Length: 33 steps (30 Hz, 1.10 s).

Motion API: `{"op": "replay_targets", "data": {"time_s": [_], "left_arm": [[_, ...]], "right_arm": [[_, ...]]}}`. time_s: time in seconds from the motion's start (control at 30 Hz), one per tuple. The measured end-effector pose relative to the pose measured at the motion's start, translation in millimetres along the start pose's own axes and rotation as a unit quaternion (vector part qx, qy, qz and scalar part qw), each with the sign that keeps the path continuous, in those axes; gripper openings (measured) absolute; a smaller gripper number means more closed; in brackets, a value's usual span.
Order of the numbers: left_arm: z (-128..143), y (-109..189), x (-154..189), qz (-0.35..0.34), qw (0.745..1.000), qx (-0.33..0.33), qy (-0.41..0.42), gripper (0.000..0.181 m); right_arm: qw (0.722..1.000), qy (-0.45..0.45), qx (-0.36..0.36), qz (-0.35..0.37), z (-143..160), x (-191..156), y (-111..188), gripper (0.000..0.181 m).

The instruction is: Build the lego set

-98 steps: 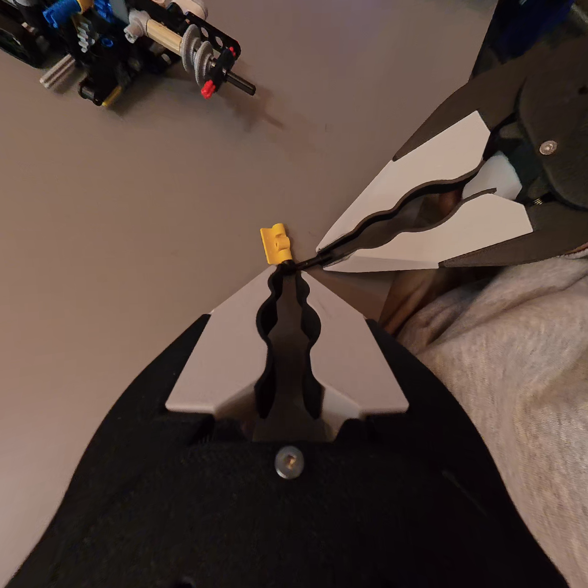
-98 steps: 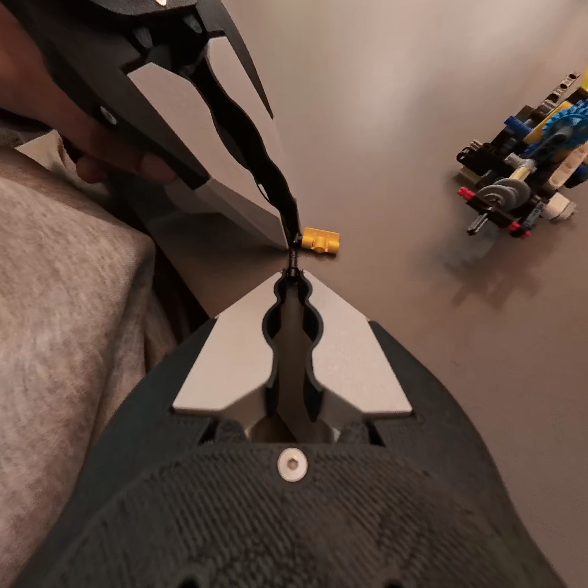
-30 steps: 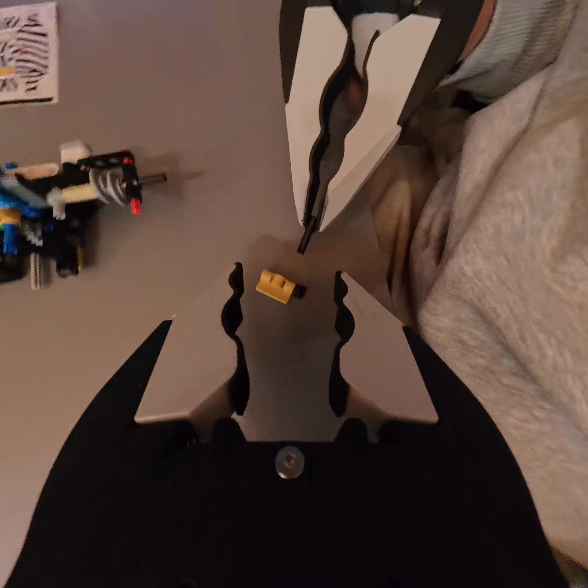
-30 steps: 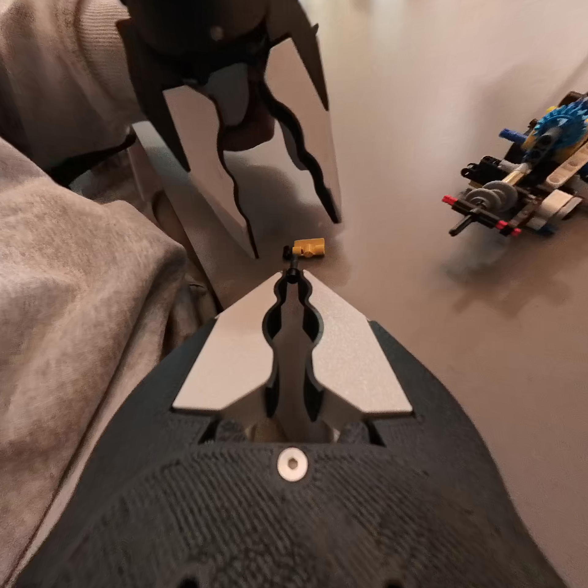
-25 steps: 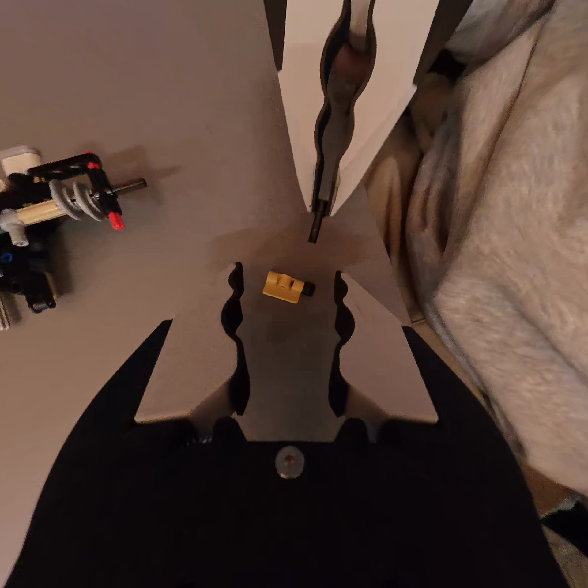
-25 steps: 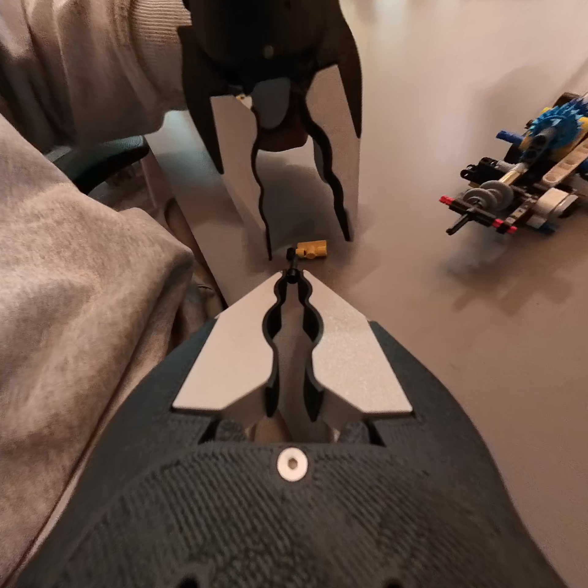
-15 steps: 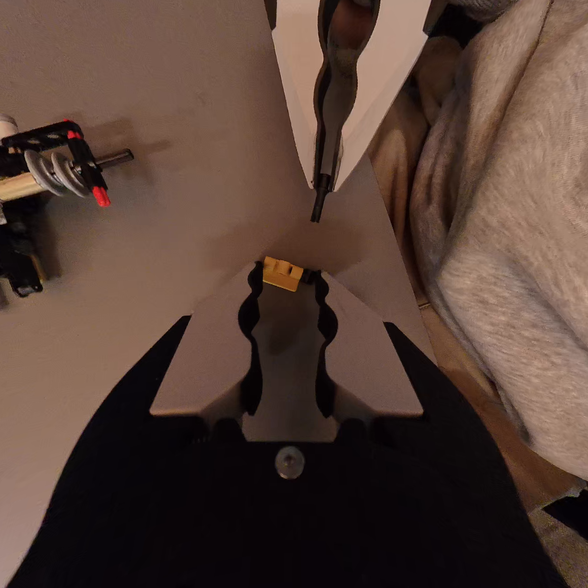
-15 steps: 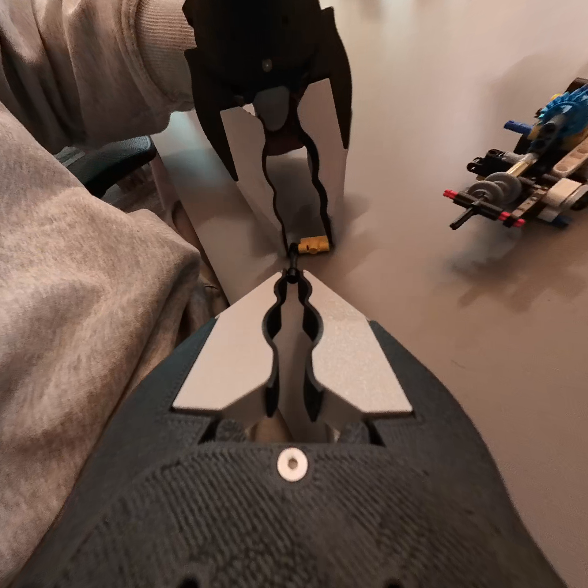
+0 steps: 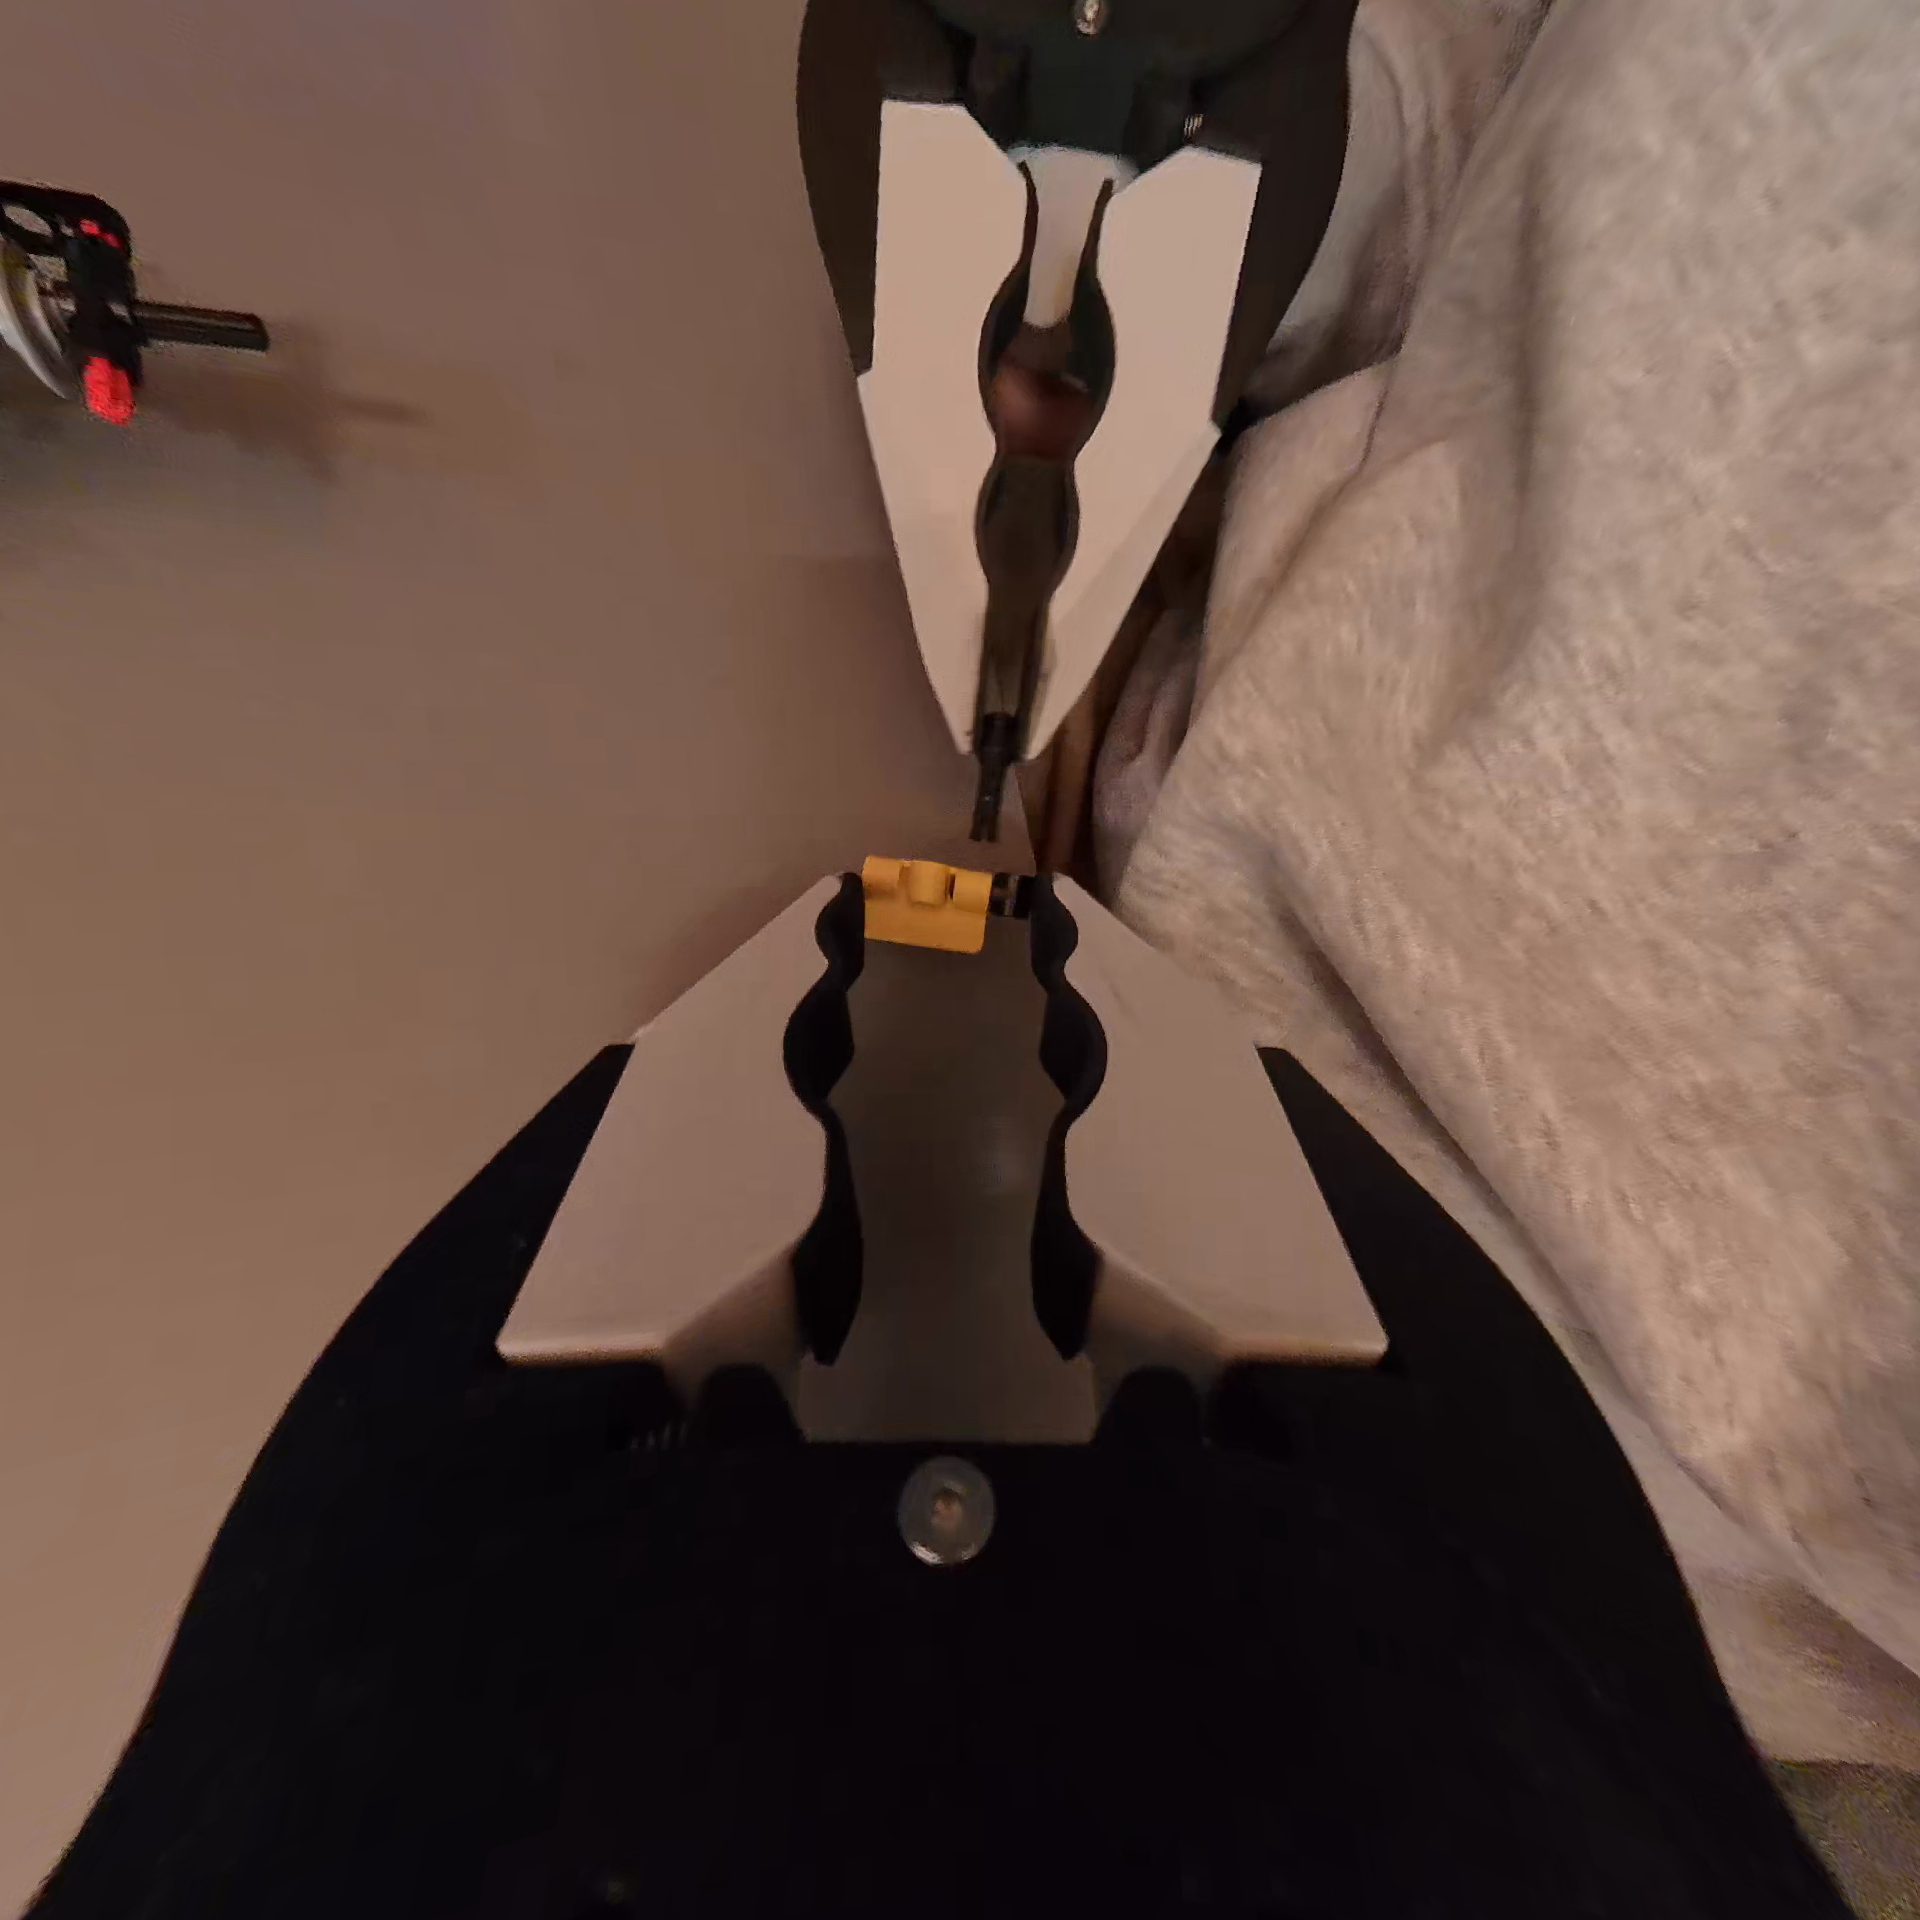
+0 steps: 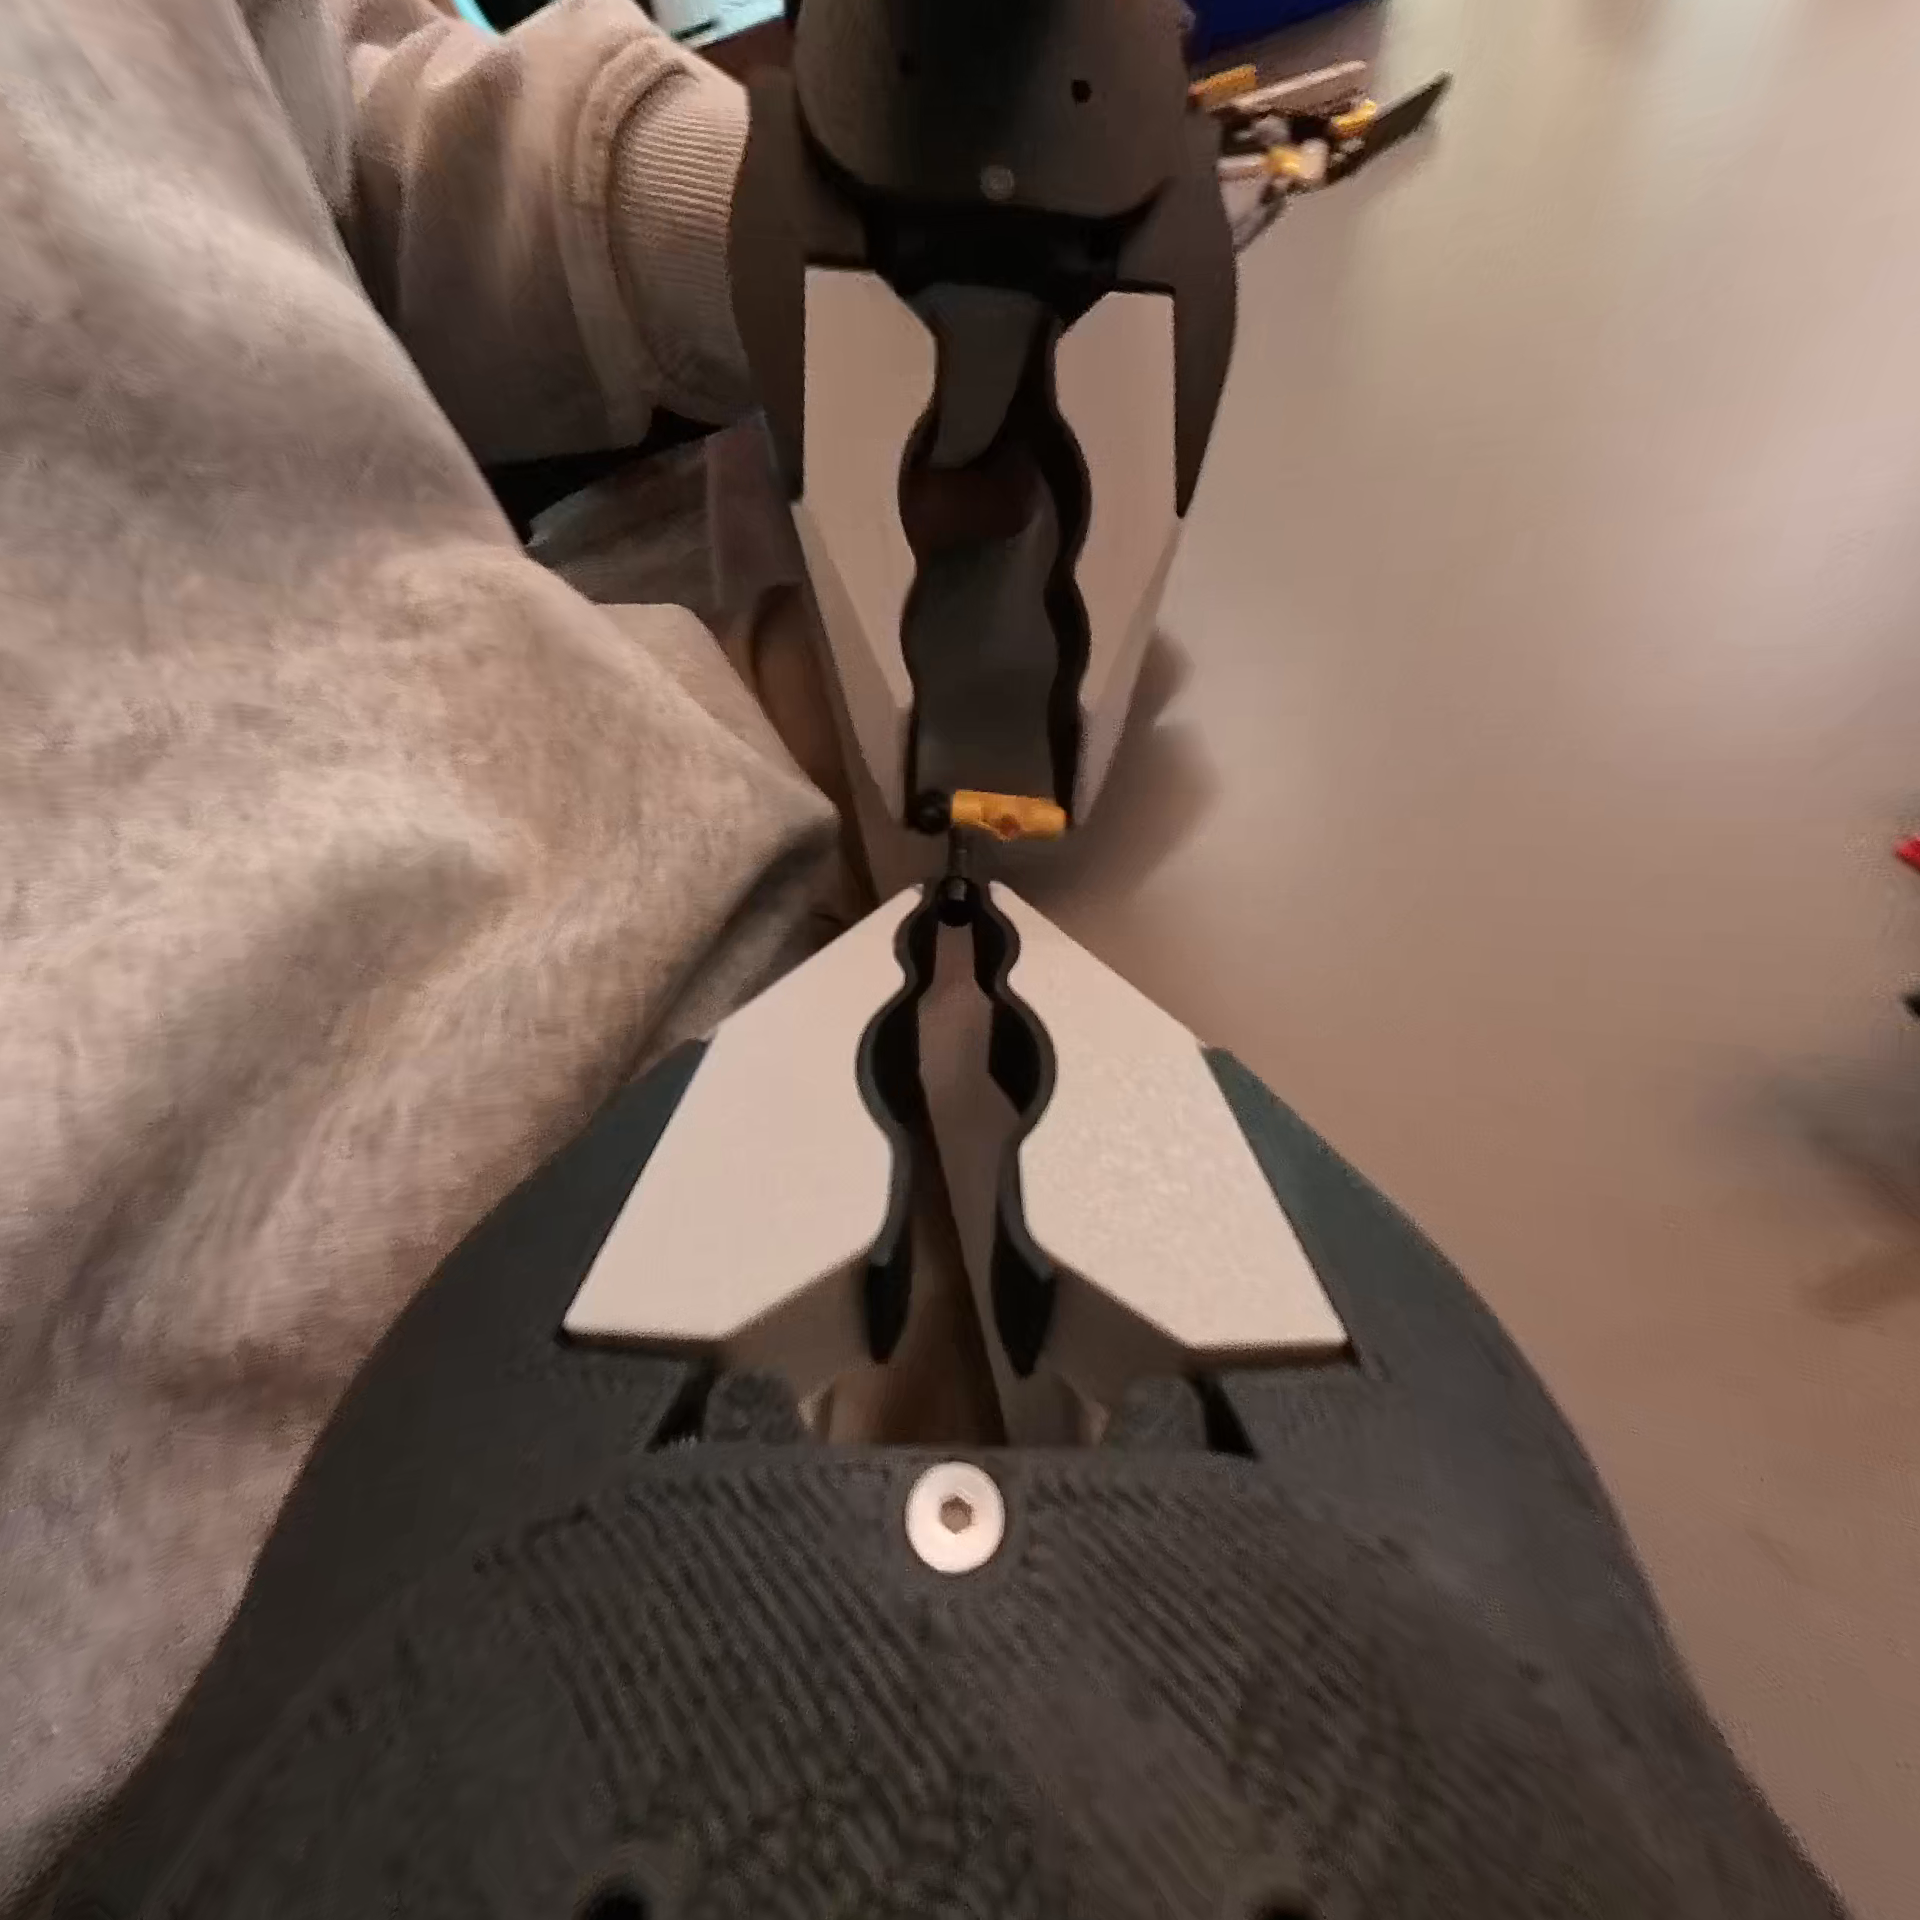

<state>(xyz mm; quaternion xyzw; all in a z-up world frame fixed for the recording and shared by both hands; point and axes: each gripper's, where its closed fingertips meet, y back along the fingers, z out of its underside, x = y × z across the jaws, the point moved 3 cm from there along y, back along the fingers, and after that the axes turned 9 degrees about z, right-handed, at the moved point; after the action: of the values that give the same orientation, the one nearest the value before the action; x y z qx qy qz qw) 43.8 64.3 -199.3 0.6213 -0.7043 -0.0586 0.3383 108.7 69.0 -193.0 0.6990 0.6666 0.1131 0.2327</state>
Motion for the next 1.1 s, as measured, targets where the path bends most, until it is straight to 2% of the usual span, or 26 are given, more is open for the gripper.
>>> {"op": "replay_targets", "data": {"time_s": [0.17, 0.33, 1.1], "left_arm": [[6.1, -7.2, 5.6, -0.019, 0.999, -0.043, -0.014, 0.030], [8.6, -8.7, 2.5, -0.018, 0.999, -0.041, -0.005, 0.030], [8.6, -10.2, 0.0, -0.040, 0.998, -0.046, -0.008, 0.031]], "right_arm": [[0.999, 0.019, -0.014, -0.033, 0.4, -10.8, -6.2, 0.005], [0.999, 0.032, -0.037, -0.021, 7.8, -11.2, -8.9, 0.005], [0.998, 0.008, -0.049, -0.026, 9.6, -11.3, -9.4, 0.005]]}}
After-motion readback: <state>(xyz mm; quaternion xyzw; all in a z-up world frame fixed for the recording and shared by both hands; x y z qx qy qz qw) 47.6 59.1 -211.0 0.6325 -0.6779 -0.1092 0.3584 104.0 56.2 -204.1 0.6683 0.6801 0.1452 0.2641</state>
